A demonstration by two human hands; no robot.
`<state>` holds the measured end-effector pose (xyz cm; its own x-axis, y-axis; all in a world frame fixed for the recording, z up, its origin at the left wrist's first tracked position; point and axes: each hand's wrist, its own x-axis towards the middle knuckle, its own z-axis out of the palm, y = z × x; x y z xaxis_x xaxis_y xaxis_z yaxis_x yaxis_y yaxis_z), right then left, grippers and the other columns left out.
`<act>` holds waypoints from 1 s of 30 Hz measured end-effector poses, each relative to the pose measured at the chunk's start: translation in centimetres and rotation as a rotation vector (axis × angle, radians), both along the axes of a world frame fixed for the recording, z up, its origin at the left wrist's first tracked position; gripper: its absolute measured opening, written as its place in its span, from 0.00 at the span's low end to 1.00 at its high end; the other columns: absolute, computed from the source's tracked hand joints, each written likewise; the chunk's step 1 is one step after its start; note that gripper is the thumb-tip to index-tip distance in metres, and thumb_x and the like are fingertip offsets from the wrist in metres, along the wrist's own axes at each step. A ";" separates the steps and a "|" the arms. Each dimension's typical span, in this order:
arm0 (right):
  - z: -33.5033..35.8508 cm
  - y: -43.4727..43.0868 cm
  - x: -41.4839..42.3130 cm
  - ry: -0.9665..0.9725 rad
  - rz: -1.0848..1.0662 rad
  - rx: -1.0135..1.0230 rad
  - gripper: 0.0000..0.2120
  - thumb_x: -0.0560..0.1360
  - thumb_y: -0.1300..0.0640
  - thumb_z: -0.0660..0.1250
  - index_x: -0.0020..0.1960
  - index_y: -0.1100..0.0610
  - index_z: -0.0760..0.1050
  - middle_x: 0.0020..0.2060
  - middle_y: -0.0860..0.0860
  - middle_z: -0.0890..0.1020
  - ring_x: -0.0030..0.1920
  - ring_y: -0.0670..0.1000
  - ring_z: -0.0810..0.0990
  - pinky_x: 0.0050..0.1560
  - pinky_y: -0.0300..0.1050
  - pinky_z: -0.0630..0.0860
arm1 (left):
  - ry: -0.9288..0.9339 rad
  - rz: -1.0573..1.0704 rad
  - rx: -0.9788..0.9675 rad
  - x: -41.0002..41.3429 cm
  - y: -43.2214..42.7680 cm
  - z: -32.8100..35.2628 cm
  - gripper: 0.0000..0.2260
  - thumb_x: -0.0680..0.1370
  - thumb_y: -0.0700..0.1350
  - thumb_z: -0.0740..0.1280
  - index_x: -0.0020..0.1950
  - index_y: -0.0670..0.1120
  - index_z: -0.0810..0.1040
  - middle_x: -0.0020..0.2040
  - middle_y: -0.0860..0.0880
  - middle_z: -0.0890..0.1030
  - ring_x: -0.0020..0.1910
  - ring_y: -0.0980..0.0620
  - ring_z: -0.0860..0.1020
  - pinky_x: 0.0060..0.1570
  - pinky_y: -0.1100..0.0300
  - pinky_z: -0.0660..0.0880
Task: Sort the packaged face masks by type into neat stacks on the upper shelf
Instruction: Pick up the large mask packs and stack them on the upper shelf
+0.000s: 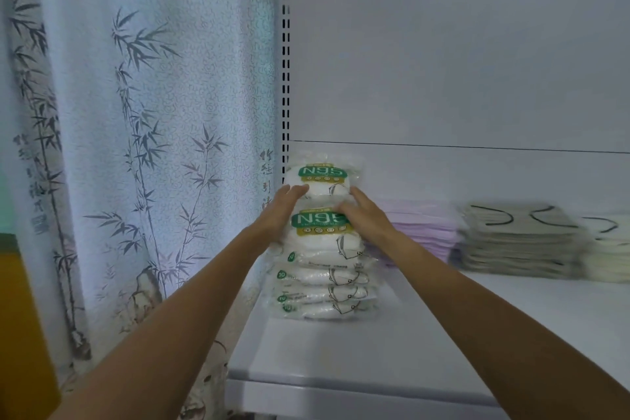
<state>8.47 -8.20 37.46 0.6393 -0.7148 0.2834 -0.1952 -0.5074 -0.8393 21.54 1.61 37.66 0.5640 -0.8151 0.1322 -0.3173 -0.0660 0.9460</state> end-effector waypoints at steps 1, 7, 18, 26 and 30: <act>0.1 -0.1 -0.3 0.010 -0.001 -0.010 0.28 0.80 0.50 0.59 0.77 0.51 0.53 0.73 0.51 0.63 0.70 0.52 0.65 0.60 0.41 0.63 | -0.074 0.032 0.045 0.2 0.1 0.1 0.41 0.64 0.71 0.55 0.71 0.49 0.64 0.69 0.43 0.70 0.66 0.42 0.70 0.67 0.44 0.64; -0.3 -1.6 -5.3 -0.015 -0.177 -0.351 0.30 0.76 0.48 0.66 0.75 0.51 0.59 0.73 0.50 0.64 0.72 0.52 0.63 0.72 0.49 0.60 | -0.842 0.247 0.024 -3.1 2.5 2.5 0.31 0.69 0.62 0.59 0.69 0.50 0.70 0.70 0.46 0.69 0.68 0.44 0.66 0.67 0.46 0.63; -3.6 -8.7 -15.9 0.533 -0.485 -0.727 0.33 0.72 0.48 0.68 0.73 0.53 0.61 0.70 0.54 0.68 0.69 0.57 0.65 0.66 0.52 0.63 | -1.111 -0.278 0.226 -19.2 -3.4 -1.2 0.15 0.77 0.51 0.62 0.62 0.49 0.75 0.63 0.47 0.75 0.63 0.46 0.72 0.59 0.55 0.69; -3.3 -13.7 -15.5 0.678 -0.284 -0.943 0.35 0.74 0.40 0.64 0.74 0.52 0.56 0.74 0.53 0.59 0.74 0.52 0.56 0.72 0.60 0.49 | -0.710 0.076 0.320 -16.6 -10.9 -6.5 0.19 0.76 0.54 0.60 0.58 0.42 0.76 0.57 0.42 0.79 0.59 0.42 0.76 0.56 0.54 0.73; -2.8 -15.2 -13.4 0.676 -0.163 -1.006 0.35 0.76 0.38 0.59 0.76 0.51 0.52 0.75 0.53 0.56 0.75 0.53 0.55 0.72 0.63 0.47 | -0.555 0.243 0.289 -15.2 -11.9 -7.8 0.13 0.77 0.47 0.62 0.56 0.39 0.74 0.56 0.40 0.79 0.57 0.41 0.76 0.54 0.54 0.71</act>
